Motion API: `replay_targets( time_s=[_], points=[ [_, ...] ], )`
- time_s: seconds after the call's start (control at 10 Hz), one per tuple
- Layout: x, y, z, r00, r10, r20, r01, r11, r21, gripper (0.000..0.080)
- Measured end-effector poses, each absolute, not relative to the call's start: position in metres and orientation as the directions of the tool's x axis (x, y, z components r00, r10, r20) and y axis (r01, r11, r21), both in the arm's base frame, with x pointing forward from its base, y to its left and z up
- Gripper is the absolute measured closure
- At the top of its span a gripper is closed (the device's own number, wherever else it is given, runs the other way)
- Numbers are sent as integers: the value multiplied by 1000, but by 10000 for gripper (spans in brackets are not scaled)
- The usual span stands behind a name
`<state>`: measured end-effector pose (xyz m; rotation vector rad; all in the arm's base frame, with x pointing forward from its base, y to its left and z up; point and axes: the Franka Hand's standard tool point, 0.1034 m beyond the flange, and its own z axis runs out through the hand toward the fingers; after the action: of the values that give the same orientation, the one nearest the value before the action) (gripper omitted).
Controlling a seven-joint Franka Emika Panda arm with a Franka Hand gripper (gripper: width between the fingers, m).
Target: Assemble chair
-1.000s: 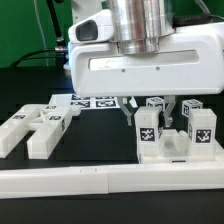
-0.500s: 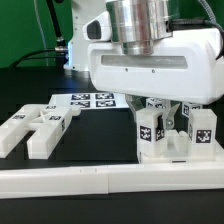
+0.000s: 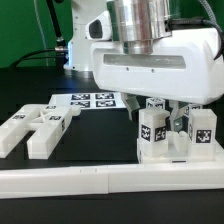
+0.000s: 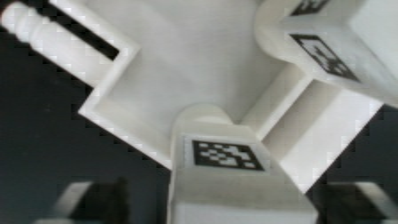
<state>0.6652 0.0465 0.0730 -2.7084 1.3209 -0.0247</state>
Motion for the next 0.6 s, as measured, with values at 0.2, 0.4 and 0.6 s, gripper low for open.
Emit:
replay_targets(
  time_s=[0.2, 0.4, 0.6],
  points=[
    [666, 47, 75, 752, -659, -17, -655, -745, -125, 154],
    [666, 46, 75, 844, -537, 3, -532, -837, -126, 151],
    [666, 47, 75, 915, -403, 23, -398, -909, -122, 151]
  ],
)
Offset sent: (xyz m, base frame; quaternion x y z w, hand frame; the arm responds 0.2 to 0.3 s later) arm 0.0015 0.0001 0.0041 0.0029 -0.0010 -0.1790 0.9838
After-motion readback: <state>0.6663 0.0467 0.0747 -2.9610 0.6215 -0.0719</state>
